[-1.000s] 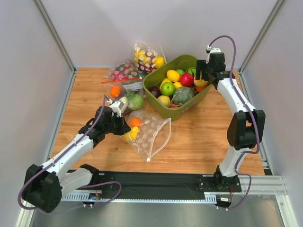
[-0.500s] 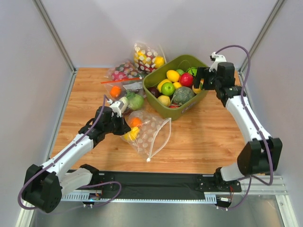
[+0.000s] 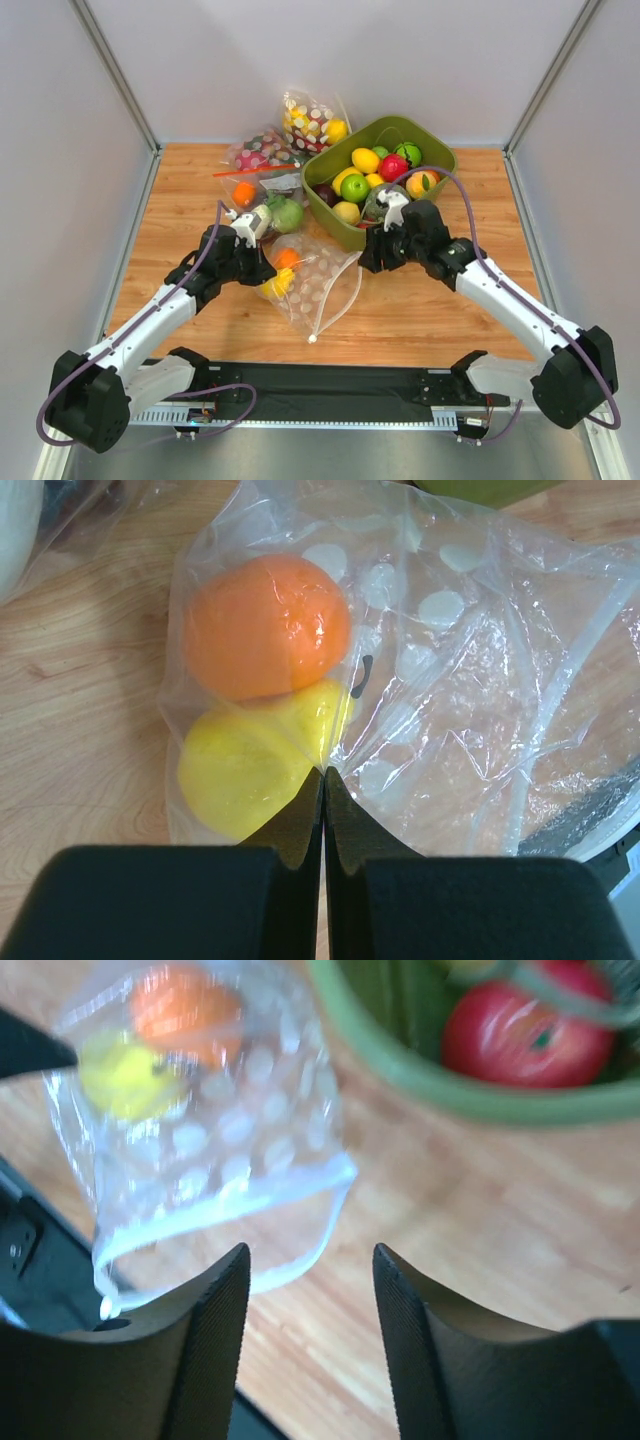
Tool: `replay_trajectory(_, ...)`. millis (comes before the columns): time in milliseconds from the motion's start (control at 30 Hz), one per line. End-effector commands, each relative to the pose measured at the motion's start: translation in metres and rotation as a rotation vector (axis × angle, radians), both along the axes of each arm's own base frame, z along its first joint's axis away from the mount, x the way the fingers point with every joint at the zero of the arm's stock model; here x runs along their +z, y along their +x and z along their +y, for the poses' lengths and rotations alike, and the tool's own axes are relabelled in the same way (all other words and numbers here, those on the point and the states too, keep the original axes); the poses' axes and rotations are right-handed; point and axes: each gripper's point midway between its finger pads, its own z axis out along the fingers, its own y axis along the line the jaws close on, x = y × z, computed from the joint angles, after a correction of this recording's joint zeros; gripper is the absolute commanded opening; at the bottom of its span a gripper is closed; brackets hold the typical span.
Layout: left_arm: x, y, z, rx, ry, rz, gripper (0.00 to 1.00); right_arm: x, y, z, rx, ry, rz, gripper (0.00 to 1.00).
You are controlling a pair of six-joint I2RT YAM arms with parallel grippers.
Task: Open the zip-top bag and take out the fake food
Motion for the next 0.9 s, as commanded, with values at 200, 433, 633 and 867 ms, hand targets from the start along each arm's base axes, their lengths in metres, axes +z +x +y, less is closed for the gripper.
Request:
replay_trajectory(200,0.019,0.006,-0.003,-0.012,-0.02,-0.057,0.0,-0.025,-0.054,0.037,0.096,0.106,0.099,0.51)
replay_trajectory(433,0.017,0.004,-0.002,-0.013,-0.019,-0.051,0.0,-0.045,-0.051,0.066,0.145,0.124,0.088,0.51)
replay_trajectory(633,0.016,0.001,-0.004,-0.021,-0.032,-0.043,0.0,-0.048,-0.039,0.091,0.166,0.213,0.001,0.52)
replay_trajectory(867,0.01,-0.002,-0.008,-0.037,-0.052,-0.027,0.0,-0.049,-0.022,0.116,0.18,0.333,-0.095,0.56)
